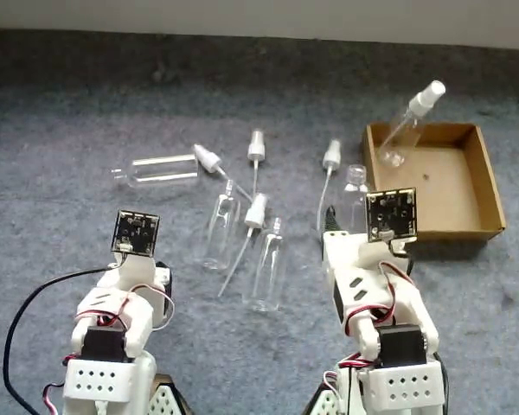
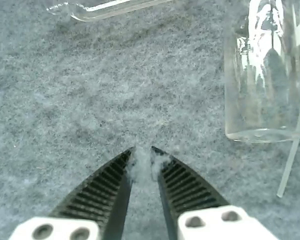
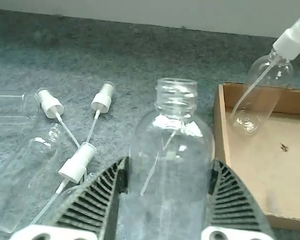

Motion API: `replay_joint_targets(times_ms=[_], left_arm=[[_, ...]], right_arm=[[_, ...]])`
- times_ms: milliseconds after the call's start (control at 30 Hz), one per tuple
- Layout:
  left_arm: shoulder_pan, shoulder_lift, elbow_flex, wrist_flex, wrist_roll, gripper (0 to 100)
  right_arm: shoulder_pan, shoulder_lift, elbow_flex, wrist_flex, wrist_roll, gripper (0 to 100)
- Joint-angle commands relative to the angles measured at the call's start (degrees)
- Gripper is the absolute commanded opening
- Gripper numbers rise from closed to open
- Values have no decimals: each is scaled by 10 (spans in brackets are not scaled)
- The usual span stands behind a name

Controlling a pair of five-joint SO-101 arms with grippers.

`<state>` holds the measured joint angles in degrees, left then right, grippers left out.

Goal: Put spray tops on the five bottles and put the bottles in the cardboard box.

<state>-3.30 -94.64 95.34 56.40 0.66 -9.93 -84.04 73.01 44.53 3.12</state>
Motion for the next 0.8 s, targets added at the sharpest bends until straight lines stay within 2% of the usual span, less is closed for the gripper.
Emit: replay_joint_targets(times_ms=[0, 400, 567, 767], left_arm=[[15, -4, -3, -7, -9, 7], [15, 0, -136, 123, -11, 7], [11, 2, -192, 139, -70, 5], [11, 3, -249, 180, -91, 5]], right_arm=[[-22, -7, 22, -17, -7, 163], [-27, -7, 102, -70, -8, 163], [-27, -7, 116, -98, -8, 163], [-27, -7, 124, -100, -8, 163]])
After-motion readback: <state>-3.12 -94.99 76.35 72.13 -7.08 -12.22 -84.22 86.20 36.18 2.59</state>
